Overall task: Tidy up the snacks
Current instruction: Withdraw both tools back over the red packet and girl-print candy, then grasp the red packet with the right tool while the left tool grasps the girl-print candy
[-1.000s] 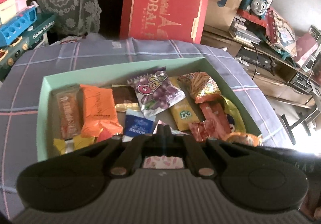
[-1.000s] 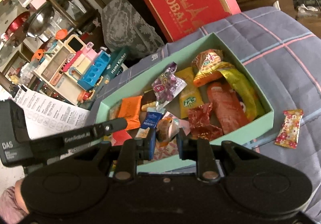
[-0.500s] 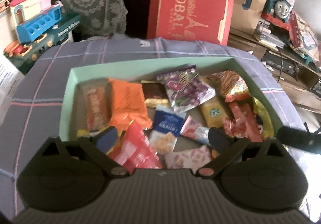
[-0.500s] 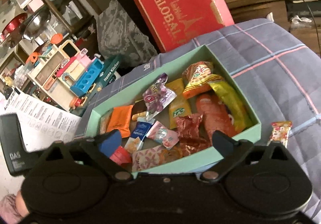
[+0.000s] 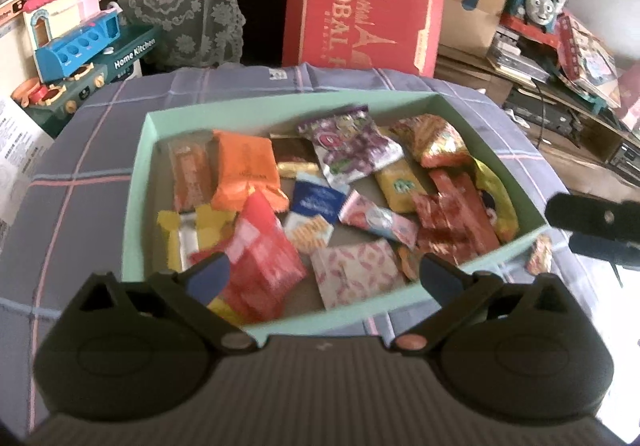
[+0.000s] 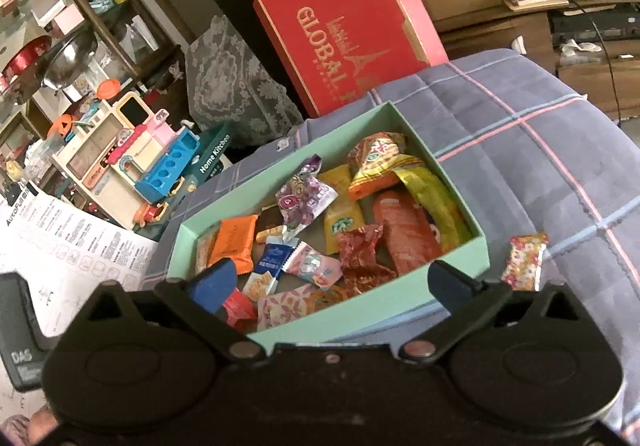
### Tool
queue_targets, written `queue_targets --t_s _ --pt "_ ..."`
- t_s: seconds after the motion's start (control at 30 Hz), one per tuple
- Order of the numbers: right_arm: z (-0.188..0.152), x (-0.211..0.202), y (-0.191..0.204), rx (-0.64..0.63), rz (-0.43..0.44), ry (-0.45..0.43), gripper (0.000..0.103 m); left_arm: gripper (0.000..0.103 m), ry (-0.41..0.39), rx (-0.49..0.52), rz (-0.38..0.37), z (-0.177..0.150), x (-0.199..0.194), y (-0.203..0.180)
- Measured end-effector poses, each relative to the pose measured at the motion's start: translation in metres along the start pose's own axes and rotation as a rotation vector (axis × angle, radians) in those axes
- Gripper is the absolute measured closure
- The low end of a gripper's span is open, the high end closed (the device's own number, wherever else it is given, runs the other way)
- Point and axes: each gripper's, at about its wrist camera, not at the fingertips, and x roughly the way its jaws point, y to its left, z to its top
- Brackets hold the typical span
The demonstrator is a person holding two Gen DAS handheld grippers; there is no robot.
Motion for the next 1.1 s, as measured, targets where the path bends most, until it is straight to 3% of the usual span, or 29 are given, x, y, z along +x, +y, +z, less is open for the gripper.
queue_targets --t_s 0.23,0.43,0.5,0.67,0.73,0.83,1.1 --pt "-0.024 -0.01 -0.017 0.027 -0.029 0.046 0.0 0.0 0.05 0.052 0.004 -0.038 -0.006 -0.008" --pt "-0.056 -0.003 -0.018 0.047 0.015 0.163 0.0 0.0 0.111 0.053 0.054 -0.068 -0.001 0.004" --pt "-0.069 0.002 -0.013 0.054 0.055 0.217 0.006 0.0 0.123 0.042 0.069 -0.074 0.0 0.012" --pt "-0.09 0.022 0.0 0.076 0.134 0.369 0.052 0.0 0.128 -0.013 0.082 -0.082 -0.003 0.029" --pt "-0.095 0.027 0.004 0.091 0.148 0.402 0.059 0.0 0.129 -0.026 0.082 -0.084 -0.003 0.034" --pt "-0.097 0.034 0.007 0.116 0.136 0.413 0.06 0.0 0.132 -0.035 0.08 -0.086 -0.002 0.037" --pt "-0.082 0.055 0.015 0.069 -0.011 0.348 0.063 0.0 0.146 -0.066 0.053 -0.095 0.001 0.045"
